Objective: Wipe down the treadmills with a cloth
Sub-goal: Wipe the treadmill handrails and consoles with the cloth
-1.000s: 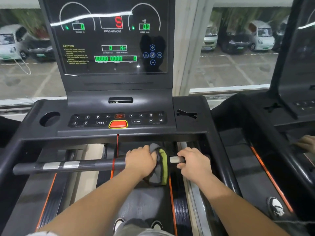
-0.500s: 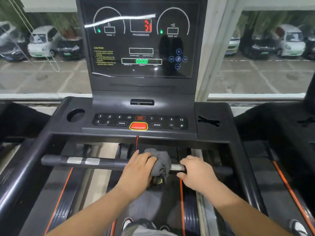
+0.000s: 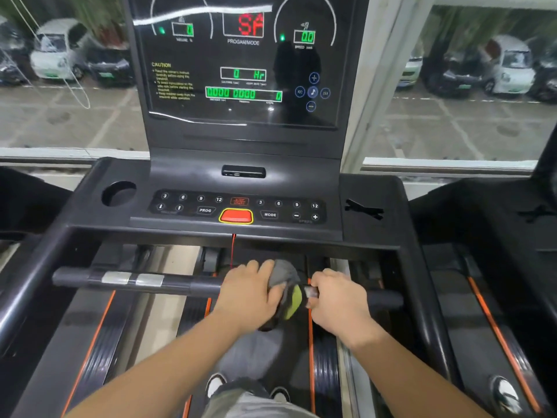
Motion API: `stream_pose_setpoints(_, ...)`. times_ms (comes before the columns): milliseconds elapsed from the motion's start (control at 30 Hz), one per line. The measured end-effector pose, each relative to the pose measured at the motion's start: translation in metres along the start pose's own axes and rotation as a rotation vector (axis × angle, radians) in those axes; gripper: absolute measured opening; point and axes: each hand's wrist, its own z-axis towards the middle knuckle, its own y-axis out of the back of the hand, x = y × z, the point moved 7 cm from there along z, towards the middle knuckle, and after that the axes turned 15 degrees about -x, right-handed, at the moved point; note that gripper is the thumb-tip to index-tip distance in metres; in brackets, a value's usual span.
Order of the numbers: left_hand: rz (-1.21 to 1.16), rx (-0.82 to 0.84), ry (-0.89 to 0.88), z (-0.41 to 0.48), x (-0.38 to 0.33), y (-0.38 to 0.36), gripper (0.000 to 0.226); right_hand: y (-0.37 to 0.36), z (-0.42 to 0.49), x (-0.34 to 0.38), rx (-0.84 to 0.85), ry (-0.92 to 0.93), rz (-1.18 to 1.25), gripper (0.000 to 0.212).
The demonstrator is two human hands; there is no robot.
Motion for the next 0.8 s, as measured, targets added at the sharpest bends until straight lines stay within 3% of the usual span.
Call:
stream_pose_setpoints(67,0.012,-0.143,-0.151,-0.026,-0.002,0.000,0.067,0.000,-0.001,0.000,-0.010,0.010,0.010,0.016)
stream_pose_setpoints(133,0.071,-0.162,-0.207,-0.029,0.002,-0.004,0.074,0.001,0.000,0.000,-0.008,0.011,0.025,0.016)
stream_pose_setpoints(267,0.227,0.083,-0.279,0.001,-0.001,-0.009,0.078,0.002,0.005,-0.003,-0.014,-0.018,0.021,0.020)
stream_pose_setpoints(467,-0.117,0.389,0.149,0.046,0.010,-0.012,0.060,0.002,0.006,0.000,0.013,-0.032,0.014,0.019)
stream_pose_setpoints(567,-0.005,0.216,0.131,0.031,0.006,-0.011,0.050,0.002,0.004,0.001,-0.002,-0.038,0.005,0.017)
stream_pose_setpoints(633,0.078,0.057,0.007,-0.006,-0.001,-0.005,0.045,0.000,0.001,0.000,-0.010,-0.040,0.006,0.017)
stream_pose_setpoints(733,0.053,-0.036,-0.148,-0.035,0.002,-0.003,0.075,-0.002,0.001,0.000,-0.023,-0.038,0.019,0.021)
stream_pose_setpoints(800,0.085,0.003,-0.168,-0.022,0.006,-0.003,0.066,-0.003,0.001,-0.002,-0.032,-0.046,0.020,0.022)
